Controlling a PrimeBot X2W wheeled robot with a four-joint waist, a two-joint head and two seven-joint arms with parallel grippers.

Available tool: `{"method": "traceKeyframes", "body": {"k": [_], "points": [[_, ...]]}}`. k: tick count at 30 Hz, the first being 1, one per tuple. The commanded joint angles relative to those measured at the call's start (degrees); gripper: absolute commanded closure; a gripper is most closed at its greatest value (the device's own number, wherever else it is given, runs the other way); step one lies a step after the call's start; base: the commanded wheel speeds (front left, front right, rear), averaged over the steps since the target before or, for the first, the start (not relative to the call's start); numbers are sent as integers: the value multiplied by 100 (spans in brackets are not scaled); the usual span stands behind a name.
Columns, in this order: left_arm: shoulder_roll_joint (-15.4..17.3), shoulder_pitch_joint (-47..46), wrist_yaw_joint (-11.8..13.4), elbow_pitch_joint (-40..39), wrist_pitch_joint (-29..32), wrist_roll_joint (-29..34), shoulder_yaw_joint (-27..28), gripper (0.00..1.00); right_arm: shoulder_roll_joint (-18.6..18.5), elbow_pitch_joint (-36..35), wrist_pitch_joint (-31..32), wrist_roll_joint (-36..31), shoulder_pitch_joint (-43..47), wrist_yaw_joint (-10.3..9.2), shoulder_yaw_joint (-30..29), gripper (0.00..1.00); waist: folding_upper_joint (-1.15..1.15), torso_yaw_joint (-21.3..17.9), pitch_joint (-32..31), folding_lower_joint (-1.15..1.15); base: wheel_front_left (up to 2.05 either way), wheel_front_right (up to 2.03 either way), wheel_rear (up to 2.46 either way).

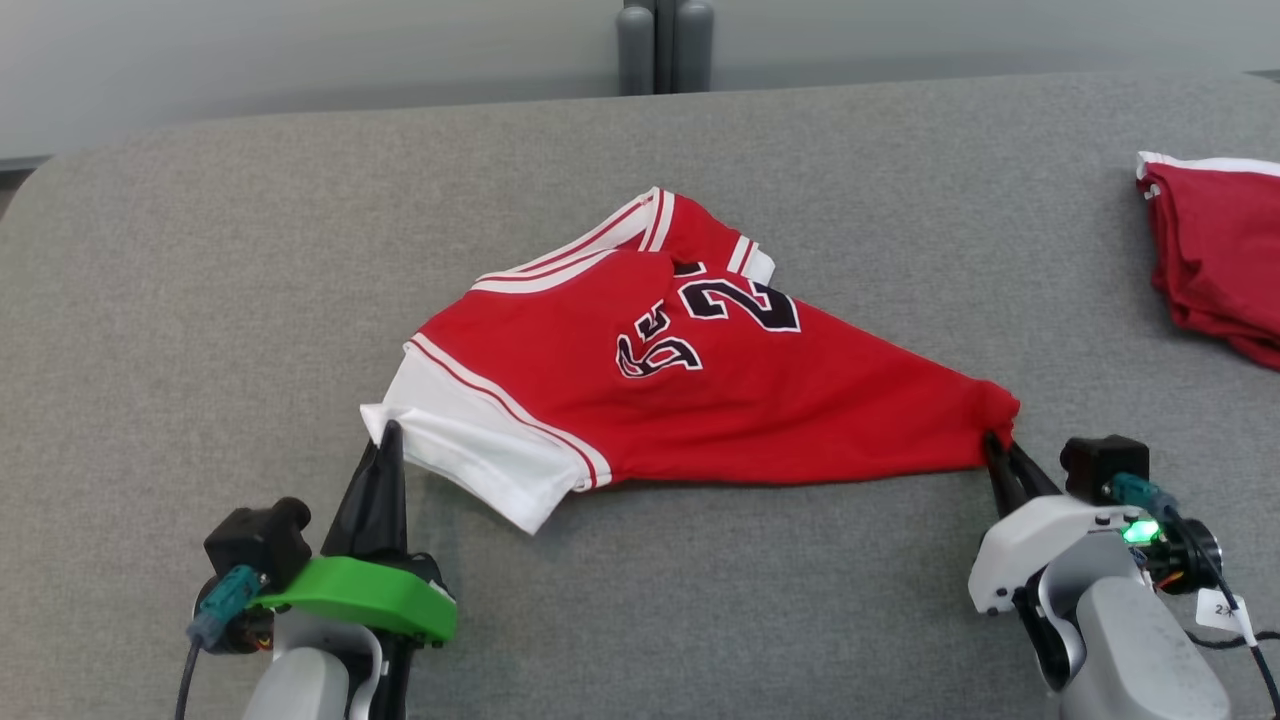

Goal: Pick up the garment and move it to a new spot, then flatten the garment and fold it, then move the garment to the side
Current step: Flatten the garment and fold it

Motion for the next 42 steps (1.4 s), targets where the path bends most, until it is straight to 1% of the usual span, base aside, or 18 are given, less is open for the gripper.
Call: {"method": "traceKeyframes", "body": {"k": [1,4,6,11,15,22,28,32,35,39,42], "points": [[89,12,-2,-114,-18,-78,-5,100,-25,-154,-9,90,-141,-1,46,100,0,-55,-108,0,0,0,0],[191,-91,-2,-369,-18,-274,-32,100,-45,-531,44,220,-208,-1,140,100,0,-111,-256,0,0,0,0],[325,-191,-2,-594,12,-427,-50,100,-77,-868,104,328,-273,-1,198,100,0,-150,-365,0,0,0,0],[674,-492,-2,-1431,304,-892,-31,100,-242,-1993,362,603,-402,-1,311,100,0,-211,-647,0,0,0,0],[934,-849,1,-2188,592,-1045,75,100,-371,-3004,574,680,-497,-1,256,100,0,-237,-884,0,0,0,0],[1307,-1514,166,-3557,1246,-938,147,100,-426,-4809,1141,766,-627,-1,109,100,0,-315,-1127,0,0,0,0],[1622,-2057,225,-4193,1791,-805,139,100,-456,-5947,1615,783,-797,-2,-41,100,0,-389,-1188,0,0,0,0],[1742,-2341,239,-4349,2053,-789,103,100,-486,-6386,1889,749,-858,-1,-156,100,0,-426,-1147,0,0,0,0],[1757,-2463,236,-4282,2178,-827,53,100,-494,-6435,2036,730,-826,-1,-214,100,0,-431,-1058,0,0,0,0],[1819,-2604,192,-3957,2247,-758,-63,100,-470,-6145,2110,772,-782,-1,-206,100,0,-413,-752,0,0,0,0],[1838,-2832,155,-3595,2262,-755,-151,100,-513,-5728,2079,794,-1000,-1,-99,100,0,-381,-343,0,0,0,0]]}}
